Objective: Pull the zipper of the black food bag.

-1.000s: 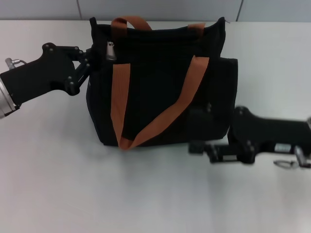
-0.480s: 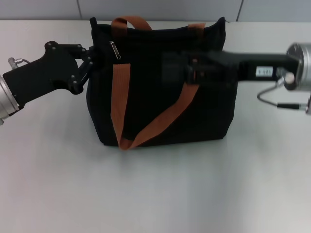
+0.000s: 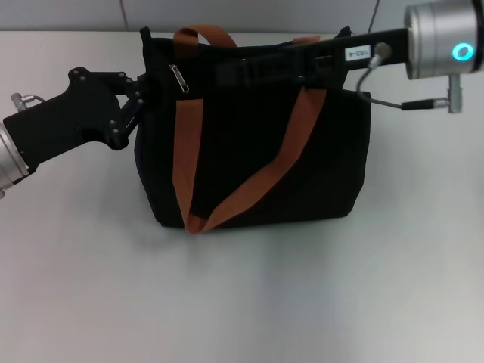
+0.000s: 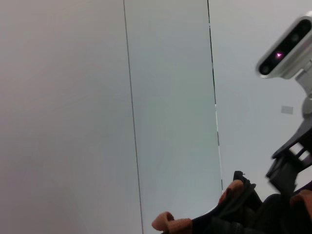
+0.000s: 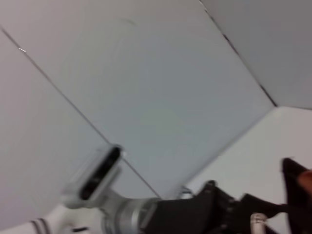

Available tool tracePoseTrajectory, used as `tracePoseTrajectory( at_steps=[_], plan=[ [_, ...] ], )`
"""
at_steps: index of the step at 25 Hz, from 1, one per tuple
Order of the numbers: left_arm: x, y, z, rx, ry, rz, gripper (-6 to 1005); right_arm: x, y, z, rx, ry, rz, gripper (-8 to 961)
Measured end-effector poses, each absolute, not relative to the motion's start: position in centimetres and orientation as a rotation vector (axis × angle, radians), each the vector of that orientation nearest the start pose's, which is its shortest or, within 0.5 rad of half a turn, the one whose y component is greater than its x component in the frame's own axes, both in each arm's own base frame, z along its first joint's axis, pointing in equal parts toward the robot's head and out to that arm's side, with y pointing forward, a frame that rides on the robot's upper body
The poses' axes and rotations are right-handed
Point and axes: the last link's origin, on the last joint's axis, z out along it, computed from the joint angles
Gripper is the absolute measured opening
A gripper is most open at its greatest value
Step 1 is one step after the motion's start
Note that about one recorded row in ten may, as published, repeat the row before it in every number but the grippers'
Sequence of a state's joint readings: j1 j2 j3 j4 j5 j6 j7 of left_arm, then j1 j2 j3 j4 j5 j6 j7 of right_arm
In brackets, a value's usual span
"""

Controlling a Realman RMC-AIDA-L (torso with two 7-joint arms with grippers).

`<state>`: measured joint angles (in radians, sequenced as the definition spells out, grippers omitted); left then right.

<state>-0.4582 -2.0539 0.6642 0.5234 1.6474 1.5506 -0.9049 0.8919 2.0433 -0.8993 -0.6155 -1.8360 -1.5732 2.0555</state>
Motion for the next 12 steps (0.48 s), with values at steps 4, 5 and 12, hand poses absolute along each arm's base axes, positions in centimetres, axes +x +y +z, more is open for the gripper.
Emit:
tracePoseTrajectory(
  at_steps=[4,5,12],
  plan=[
    [-27.2,32.7,2.2,-2.392,-0.204,-0.909,28,10.2,40.0,-1.9,-2.962,1.079,0.737,595],
    [-27.2,32.7,2.2,-2.392,-0.204,-0.909,28,10.2,40.0,-1.9,-2.962,1.079,0.737,569],
    [-27.3,32.7,2.2,-2.393,-0.205,-0.909,30,8.8,40.5,-3.2,-2.973,1.072,0.627,495]
  ],
)
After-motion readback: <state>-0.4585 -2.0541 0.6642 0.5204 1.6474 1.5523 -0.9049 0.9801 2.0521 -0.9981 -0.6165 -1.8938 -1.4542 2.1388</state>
